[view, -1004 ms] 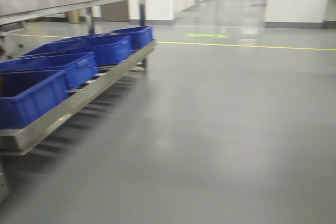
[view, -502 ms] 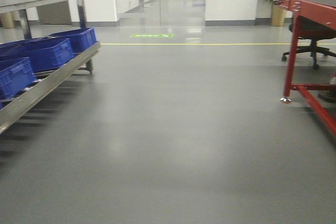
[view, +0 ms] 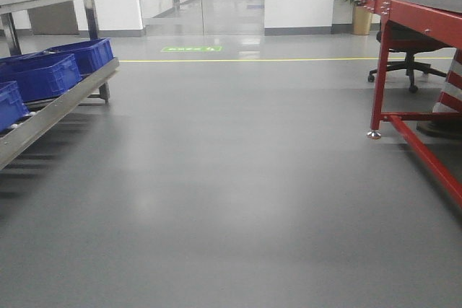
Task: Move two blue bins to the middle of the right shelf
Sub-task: 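Drive along the aisle carrying the cyan bin in both grippers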
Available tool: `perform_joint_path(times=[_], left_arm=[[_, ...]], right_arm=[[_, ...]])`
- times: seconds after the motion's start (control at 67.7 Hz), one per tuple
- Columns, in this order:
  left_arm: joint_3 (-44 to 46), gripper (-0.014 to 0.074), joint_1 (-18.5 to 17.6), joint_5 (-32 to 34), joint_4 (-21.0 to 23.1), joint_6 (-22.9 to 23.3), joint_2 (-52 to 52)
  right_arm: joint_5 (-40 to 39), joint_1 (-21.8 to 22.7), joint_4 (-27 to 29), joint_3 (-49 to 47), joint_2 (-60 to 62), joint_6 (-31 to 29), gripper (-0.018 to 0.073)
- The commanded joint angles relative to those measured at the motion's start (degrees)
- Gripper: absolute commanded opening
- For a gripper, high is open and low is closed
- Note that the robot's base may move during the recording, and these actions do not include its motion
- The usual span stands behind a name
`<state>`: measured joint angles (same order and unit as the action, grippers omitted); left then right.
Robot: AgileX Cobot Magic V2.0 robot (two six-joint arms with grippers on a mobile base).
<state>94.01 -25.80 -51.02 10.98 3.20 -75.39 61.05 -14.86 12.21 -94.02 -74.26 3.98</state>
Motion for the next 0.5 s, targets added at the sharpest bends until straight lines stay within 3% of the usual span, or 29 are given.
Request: perform_joint_path(times=[0.0,0.487], left_arm=[[1.1,-0.0111,-0.2,4.4,2.8,0.0,1.8],[1.1,-0.0111,-0.2,4.4,2.8,0.0,1.8]], right_arm=[[-3.7,0.5,-2.7,-0.6,0.3,-0.5,-0.0154],[-3.7,0.5,-2.7,-0.6,0.3,-0.5,-0.0154]])
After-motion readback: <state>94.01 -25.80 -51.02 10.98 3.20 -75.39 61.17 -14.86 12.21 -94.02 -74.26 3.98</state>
